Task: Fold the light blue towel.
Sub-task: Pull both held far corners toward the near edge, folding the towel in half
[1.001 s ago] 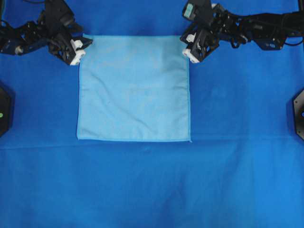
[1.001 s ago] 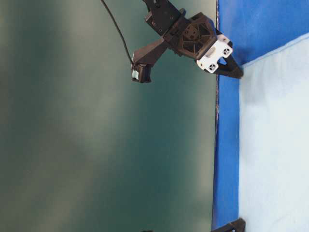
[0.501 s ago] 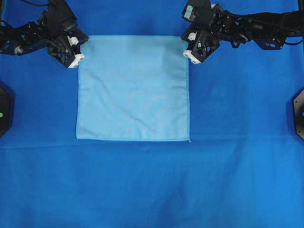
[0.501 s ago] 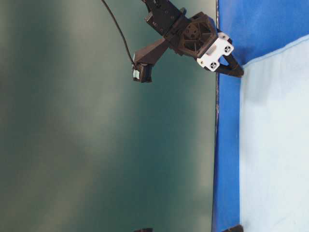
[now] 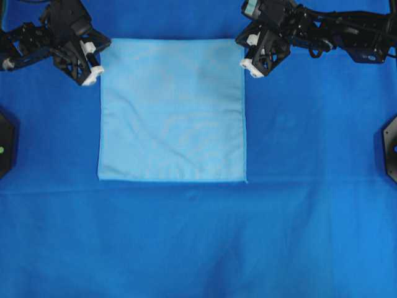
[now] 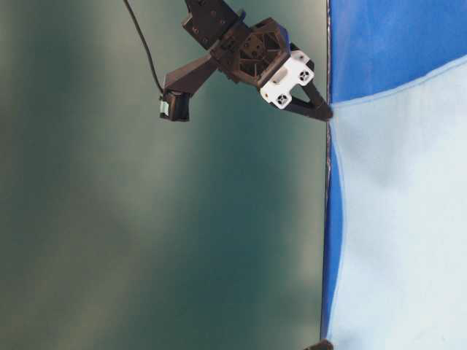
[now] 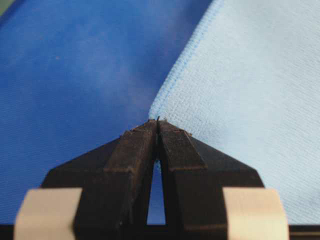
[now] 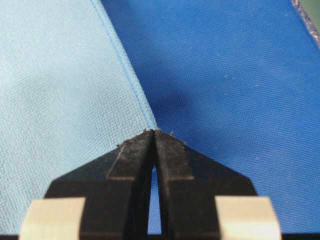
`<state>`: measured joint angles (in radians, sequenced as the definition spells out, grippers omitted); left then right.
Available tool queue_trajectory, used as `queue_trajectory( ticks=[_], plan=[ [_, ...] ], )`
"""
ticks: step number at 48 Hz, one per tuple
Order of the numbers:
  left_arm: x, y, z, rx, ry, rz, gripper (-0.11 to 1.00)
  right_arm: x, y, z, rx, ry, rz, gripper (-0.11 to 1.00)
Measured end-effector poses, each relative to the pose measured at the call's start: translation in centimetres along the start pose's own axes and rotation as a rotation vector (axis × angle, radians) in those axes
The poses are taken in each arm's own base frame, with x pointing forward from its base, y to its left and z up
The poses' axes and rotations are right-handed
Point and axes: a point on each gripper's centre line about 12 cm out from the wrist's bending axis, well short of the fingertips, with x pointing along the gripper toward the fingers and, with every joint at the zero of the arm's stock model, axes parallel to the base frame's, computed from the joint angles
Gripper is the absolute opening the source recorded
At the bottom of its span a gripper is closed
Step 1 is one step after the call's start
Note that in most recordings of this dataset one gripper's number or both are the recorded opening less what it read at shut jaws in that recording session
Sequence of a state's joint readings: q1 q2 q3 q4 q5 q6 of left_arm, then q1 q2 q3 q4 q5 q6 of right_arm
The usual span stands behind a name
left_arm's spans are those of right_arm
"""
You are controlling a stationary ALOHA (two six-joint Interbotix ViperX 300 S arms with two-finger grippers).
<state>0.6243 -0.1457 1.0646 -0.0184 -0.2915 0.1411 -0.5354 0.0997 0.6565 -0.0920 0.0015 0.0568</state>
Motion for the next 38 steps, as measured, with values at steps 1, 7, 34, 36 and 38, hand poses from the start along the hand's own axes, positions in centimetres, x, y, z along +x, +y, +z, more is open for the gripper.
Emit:
queue_trajectory(
  ticks=[1,7,34,36,38],
  plan=[
    [-0.1,-0.1,-0.1,0.003,0.001,-0.004,0.01,0.0,0.2,-0.1,-0.003,0.003,0.003,0.01],
    [-0.6,-1.5,-0.1,0.023,0.001,-0.043,0.01,-0.5,1.3,0.0,-0.020,0.014,0.022,0.01],
    [-7.6,-12.4,-2.6,0.168,0.113,-0.408,0.01,-6.0,13.3,-4.3,-0.124,0.112,0.266,0.01],
    [-8.0,-13.1,-2.8,0.152,0.120,-0.433,0.01,-6.3,13.9,-4.7,-0.125,0.117,0.278,0.01],
    [-8.4,-13.7,-3.0,0.143,0.127,-0.455,0.01,-6.5,14.4,-4.9,-0.122,0.122,0.289,0.01]
  ],
)
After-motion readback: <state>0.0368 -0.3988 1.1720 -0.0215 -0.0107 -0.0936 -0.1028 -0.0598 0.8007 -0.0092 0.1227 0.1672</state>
